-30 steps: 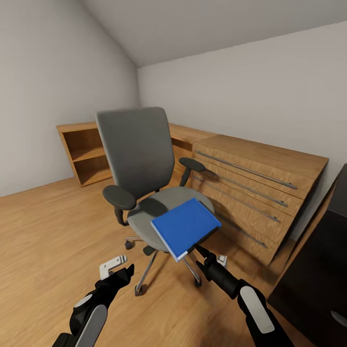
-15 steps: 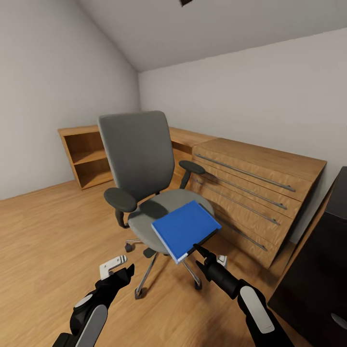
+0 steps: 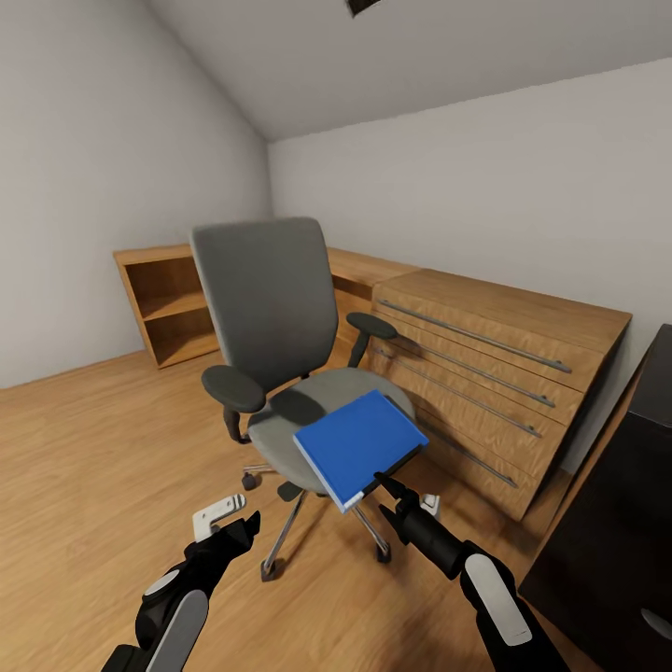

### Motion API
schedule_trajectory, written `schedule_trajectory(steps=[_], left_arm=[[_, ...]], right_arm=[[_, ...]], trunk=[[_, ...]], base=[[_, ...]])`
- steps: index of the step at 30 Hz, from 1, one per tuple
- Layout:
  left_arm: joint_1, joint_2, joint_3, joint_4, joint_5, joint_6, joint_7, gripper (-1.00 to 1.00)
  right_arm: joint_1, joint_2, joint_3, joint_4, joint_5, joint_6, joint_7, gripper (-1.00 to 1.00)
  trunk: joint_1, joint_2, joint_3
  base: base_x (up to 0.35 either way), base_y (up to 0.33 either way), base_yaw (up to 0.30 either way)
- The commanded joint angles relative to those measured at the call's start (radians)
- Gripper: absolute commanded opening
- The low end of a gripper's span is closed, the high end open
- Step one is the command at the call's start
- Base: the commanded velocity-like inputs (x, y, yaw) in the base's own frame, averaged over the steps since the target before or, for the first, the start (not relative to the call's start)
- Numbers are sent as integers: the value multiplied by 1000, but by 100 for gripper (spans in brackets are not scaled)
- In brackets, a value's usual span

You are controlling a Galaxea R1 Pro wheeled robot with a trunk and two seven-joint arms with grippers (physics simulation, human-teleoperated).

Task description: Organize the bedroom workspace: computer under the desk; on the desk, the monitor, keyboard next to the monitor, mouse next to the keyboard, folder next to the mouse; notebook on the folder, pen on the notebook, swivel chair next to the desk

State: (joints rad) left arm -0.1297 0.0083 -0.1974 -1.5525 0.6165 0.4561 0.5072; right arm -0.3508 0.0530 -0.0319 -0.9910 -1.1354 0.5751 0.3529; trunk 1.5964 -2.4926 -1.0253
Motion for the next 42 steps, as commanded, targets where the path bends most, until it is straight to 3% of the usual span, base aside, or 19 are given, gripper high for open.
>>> schedule_trajectory(steps=[1,42], left_arm=[[-1,1,-2,-1,9,1,10,100],[-1,1,-2,0,9,0,10,100]], right_arm=[[-1,1,-3,0,-4,8,0,100],[-1,-1,-3,-2,-3,8,0,100]], trunk=[[0,0,-1],[0,0,-1]], base=[[0,0,0],[41,11,0]])
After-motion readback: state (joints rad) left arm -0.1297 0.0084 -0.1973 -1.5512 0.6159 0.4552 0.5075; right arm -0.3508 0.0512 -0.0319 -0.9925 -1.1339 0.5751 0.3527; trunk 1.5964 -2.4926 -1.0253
